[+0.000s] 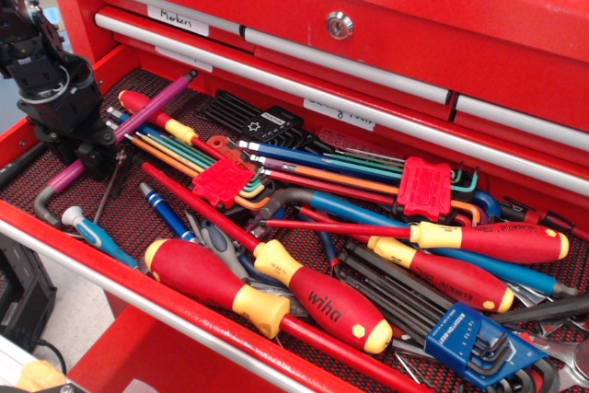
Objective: Pick up violet Allen key
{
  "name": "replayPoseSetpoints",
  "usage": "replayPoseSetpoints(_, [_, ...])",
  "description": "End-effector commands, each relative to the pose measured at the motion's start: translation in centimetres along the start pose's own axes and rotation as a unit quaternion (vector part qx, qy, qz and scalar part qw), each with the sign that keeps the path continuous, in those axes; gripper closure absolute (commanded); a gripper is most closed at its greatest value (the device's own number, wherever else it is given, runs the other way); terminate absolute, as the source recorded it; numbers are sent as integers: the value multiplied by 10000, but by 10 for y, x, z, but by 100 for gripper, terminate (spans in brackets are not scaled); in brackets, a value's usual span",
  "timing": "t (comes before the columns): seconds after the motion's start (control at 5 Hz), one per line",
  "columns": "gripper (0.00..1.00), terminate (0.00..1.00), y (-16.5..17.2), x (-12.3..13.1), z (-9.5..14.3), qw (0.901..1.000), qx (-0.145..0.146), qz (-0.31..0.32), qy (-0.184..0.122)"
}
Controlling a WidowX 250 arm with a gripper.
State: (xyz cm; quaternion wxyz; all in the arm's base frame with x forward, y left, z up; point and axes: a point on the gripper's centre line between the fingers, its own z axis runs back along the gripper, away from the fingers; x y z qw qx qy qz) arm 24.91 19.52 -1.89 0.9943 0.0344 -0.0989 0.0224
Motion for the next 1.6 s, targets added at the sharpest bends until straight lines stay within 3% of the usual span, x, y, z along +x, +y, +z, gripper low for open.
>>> replayPoseSetpoints(0.0, [100, 0, 10, 16, 28, 9990, 203, -359, 161])
replayPoseSetpoints(0.2, [100, 0, 17, 20, 48, 9971, 470, -562, 214])
replayPoseSetpoints(0.6, [100, 0, 31, 14, 106, 9884, 944, -841, 842])
replayPoseSetpoints(1.0, [100, 0, 28, -2, 168, 9771, 1163, -719, 1629])
replayPoseSetpoints(1.2, [100, 0, 19, -3, 210, 9738, 1625, -505, 1509])
replayPoseSetpoints(1.4, [100, 100, 11, 4, 241, 9755, 1821, -558, 1098])
